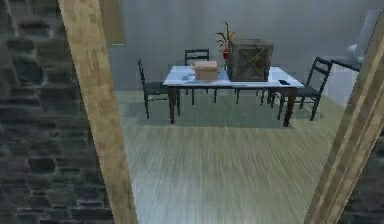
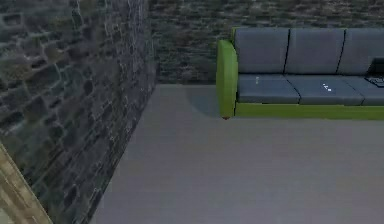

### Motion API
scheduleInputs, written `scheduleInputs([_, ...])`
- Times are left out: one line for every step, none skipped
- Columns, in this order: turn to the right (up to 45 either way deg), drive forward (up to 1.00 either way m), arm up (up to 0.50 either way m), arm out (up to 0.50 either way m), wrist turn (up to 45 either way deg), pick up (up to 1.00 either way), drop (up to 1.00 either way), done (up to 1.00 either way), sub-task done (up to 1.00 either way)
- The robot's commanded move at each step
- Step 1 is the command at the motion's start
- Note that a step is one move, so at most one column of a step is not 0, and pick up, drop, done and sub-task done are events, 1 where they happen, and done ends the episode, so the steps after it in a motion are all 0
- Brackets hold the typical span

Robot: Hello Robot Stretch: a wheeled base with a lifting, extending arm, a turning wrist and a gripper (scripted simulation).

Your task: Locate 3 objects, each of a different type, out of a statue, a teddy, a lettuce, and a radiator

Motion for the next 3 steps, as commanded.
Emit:
scheduleInputs([0.0,0.2,0.0,0.0,0.0,0.0,0.0,0.0,0.0])
scheduleInputs([0.0,0.75,0.0,0.0,0.0,0.0,0.0,0.0,0.0])
scheduleInputs([45.0,0.0,0.0,0.0,0.0,0.0,0.0,0.0,0.0])
